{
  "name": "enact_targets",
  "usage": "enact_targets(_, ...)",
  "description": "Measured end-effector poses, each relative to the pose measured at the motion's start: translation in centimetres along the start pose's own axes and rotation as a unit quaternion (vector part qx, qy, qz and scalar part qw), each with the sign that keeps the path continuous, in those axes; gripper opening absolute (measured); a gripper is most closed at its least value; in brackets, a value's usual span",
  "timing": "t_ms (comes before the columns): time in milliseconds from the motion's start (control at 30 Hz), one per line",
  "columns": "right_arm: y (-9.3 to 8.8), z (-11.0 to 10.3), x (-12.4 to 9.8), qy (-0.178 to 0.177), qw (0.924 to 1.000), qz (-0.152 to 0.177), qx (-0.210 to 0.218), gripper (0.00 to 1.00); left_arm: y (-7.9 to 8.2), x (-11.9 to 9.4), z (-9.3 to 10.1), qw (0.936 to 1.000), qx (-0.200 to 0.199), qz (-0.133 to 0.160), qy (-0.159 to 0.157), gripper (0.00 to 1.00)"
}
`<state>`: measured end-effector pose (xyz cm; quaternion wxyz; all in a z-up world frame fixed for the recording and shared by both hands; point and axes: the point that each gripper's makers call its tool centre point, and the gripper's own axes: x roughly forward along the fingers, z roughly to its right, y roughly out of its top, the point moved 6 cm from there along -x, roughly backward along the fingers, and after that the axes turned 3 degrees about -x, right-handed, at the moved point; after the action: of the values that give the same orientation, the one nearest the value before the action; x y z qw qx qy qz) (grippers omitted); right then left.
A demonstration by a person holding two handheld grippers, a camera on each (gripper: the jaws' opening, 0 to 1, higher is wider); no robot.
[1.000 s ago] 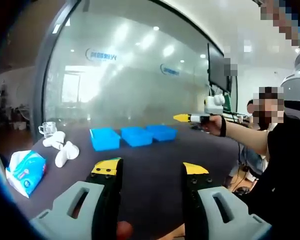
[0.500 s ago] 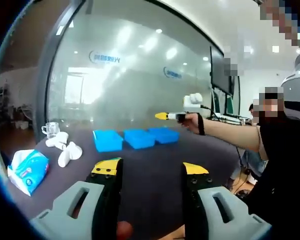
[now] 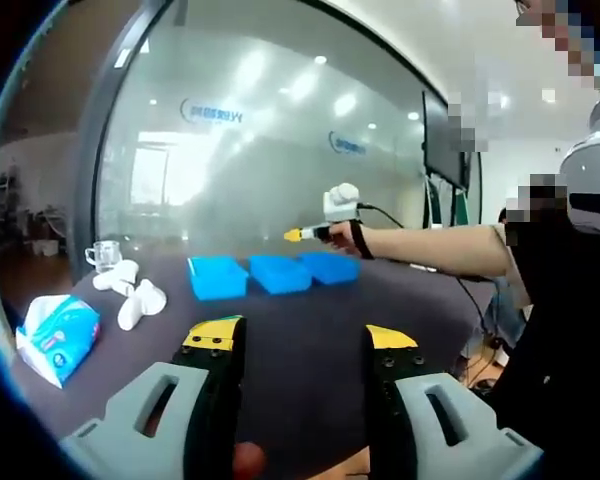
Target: Sort the screws, nuts, and washers into the corresponding bins
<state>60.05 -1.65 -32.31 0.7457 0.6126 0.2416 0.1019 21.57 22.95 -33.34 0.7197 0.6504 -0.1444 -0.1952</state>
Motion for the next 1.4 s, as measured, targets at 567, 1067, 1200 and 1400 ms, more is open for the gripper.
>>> enact_targets(567, -1.2, -1.3, -2.7, 0.032, 0.9994, 0.008, -0.009, 0.26, 0.3, 0.0, -0.1, 1.0, 0.004, -0.001, 0.0, 0.45)
enact_targets(1067, -3.9, -3.9, -16.6, 0.088, 0.9943, 0.058, -0.015, 0.27, 0.4, 0.6, -0.2, 0.9999, 0.007, -0.001, -0.013, 0.45)
enact_targets(1200, -4.6, -4.0, -20.8, 0.092, 0.9928, 0.077, 0.009, 0.27, 0.2, 1.0, -0.1, 0.9998, 0.008, -0.006, -0.018, 0.45)
enact_targets(1400, -6.5, -2.8, -26.9, 0.072, 0.9924, 0.092, 0.038, 0.27, -0.1, 1.7, 0.3, 0.9995, 0.012, -0.013, -0.027, 0.45)
